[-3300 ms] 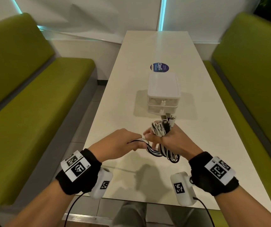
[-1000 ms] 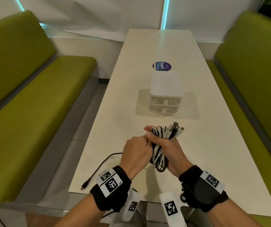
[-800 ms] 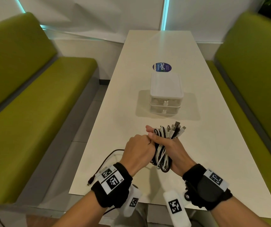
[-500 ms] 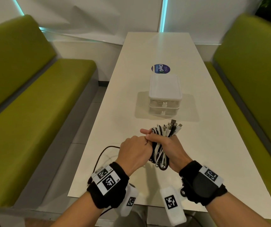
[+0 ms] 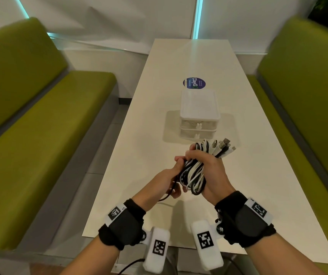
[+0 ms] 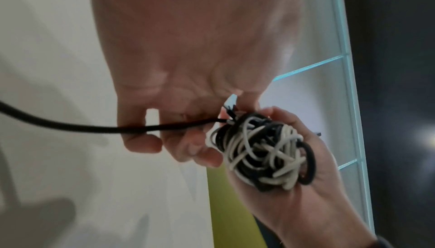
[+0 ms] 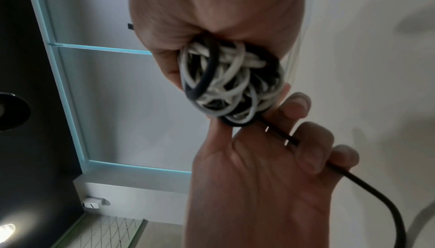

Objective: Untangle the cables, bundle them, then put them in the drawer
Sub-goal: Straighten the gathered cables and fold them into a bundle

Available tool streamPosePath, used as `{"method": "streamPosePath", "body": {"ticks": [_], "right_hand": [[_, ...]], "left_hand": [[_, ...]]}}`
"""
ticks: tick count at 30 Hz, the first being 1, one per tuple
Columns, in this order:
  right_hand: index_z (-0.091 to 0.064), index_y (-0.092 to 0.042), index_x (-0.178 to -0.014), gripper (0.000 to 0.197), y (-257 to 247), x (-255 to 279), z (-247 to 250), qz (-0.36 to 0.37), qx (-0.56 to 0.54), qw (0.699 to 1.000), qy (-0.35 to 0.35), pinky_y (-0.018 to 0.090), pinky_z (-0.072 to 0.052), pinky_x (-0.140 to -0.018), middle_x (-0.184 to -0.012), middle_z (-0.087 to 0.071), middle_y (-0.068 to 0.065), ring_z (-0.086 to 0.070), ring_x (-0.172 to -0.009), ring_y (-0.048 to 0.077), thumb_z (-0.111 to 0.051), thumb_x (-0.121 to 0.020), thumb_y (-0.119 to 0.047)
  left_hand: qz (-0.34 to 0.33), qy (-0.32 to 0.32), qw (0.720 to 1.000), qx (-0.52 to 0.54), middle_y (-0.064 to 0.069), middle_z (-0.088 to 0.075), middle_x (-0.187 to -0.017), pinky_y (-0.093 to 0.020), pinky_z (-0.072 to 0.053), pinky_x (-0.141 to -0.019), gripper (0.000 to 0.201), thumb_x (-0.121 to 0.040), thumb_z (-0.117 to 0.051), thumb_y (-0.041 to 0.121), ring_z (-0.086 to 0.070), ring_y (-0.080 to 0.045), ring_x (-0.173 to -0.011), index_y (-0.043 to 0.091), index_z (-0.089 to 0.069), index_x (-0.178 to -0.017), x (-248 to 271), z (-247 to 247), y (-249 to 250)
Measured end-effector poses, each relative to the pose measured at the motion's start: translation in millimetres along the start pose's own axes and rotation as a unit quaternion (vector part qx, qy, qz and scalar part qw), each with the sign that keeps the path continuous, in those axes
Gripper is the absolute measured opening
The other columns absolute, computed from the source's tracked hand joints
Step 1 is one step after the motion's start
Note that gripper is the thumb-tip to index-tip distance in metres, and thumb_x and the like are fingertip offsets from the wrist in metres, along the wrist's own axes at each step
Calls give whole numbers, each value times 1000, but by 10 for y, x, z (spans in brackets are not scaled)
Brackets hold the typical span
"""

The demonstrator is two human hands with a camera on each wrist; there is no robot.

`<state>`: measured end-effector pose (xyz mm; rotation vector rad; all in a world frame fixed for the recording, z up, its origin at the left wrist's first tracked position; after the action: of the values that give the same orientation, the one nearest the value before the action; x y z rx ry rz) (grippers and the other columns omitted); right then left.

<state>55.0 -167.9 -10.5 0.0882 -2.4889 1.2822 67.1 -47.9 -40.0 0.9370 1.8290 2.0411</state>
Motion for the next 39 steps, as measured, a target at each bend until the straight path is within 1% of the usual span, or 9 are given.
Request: {"method": "streamPosePath", "body": {"ticks": [7, 12, 18, 22, 26, 30, 32, 36, 39], "right_hand": [[-58, -10, -77, 12, -23, -5, -19, 2, 20, 999, -31, 38, -50, -67, -67, -52, 8, -61, -67, 26, -61, -70, -1], [-59, -10, -79, 14, 10, -4, -59, -13, 9, 999, -41, 37, -51, -65, -66, -54, 10, -60, -65, 26, -59, -69, -1], [-54, -8, -80, 15, -41, 4, -5, 1, 7, 999, -52, 36, -48, -60, -63, -47, 10, -52, -57, 24, -56, -68, 1], [-53, -7, -79, 17, -140, 9, 86, 9, 31, 999, -43, 34, -45, -57, -63, -42, 7, -46, -53, 22, -54, -64, 1], [-54, -5, -76, 17, -160, 48, 108, 24, 134, 989, -53, 35, -42, -56, -57, -42, 11, -46, -48, 25, -53, -60, 1], [-48, 9, -72, 13, -82, 68, 59, 26, 287, 954, -83, 35, -42, -57, -61, -47, 18, -50, -54, 27, -55, -64, 1], [-45, 14, -76, 15, -34, 69, 3, 23, 332, 938, -100, 34, -41, -57, -62, -48, 20, -51, -56, 26, -55, -69, 4], [-45, 16, -76, 28, 63, 86, -126, 45, 351, 928, -121, 36, -37, -62, -65, -44, 22, -43, -63, 23, -60, -63, -4], [-55, 16, -86, 32, 111, 115, -136, 24, 298, 946, -126, 40, -46, -69, -74, -56, 27, -56, -69, 30, -61, -62, -5]], "left_hand": [[-3, -39, 996, -82, 5, -48, -65, -20, -31, -60, 62, -95, -20, 66, -32, -11, -56, 11, -46, -79, 92, -16, 17], [-20, -44, 997, -63, 2, -46, -69, -17, -31, -57, 64, -89, -31, 73, -32, -11, -58, 12, -46, -78, 99, 89, 8], [-31, -81, 994, -61, 0, -49, -72, -26, -36, -66, 40, -98, -45, 51, -40, -14, -64, 19, -60, -78, 212, 218, -35], [-8, -45, 976, -213, 4, -56, -68, -22, -42, -69, 26, -100, -49, 34, -54, -9, -65, 23, -72, -105, 308, 445, -239], [6, 21, 936, -352, 11, -58, -64, -19, -38, -61, 21, -98, -54, 36, -50, -4, -61, 29, -73, -95, 366, 698, -302], [-78, 51, 907, -411, 15, -66, -80, -22, -44, -68, 14, -94, -58, 37, -59, -7, -76, 35, -72, -95, 377, 782, -60], [-119, 51, 899, -419, 13, -62, -78, -16, -39, -64, 12, -93, -61, 34, -55, -7, -73, 36, -73, -95, 357, 703, 96], [-165, 87, 875, -448, 8, -59, -72, -13, -31, -60, 13, -89, -66, 36, -50, -1, -68, 27, -75, -92, 288, 544, 295], [-141, 175, 860, -459, 11, -57, -69, -18, -33, -61, 18, -79, -71, 43, -51, -3, -65, 27, -73, -87, 268, 518, 303]]}}
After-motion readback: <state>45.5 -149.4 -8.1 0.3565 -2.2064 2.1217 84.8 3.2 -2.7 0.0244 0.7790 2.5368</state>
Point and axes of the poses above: each hand's wrist, its own x-axis away from the middle knuckle, its own z-axis out of the back of the hand, y = z × x, the point moved 3 cm from there along -x, towards the middle knuckle
